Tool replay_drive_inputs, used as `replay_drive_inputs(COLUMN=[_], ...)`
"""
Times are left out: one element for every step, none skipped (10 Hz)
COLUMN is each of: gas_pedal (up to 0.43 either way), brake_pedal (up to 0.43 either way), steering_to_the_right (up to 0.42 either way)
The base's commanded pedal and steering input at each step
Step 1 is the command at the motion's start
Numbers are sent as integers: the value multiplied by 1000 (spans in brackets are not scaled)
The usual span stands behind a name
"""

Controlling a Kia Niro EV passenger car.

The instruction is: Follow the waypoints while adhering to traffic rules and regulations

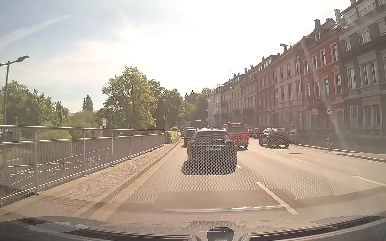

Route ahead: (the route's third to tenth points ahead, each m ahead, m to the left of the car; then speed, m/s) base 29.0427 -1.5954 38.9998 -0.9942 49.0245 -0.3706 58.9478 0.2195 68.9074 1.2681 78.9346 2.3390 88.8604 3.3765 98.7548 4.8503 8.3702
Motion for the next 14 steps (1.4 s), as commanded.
replay_drive_inputs(gas_pedal=[98,98,87,87,87,79,67,67,67,20,0,0,0,0], brake_pedal=[0,0,0,0,0,0,0,0,0,0,0,0,0,0], steering_to_the_right=[-6,-7,-7,-7,-6,-6,-6,-7,-6,-6,-6,-6,-7,-7])
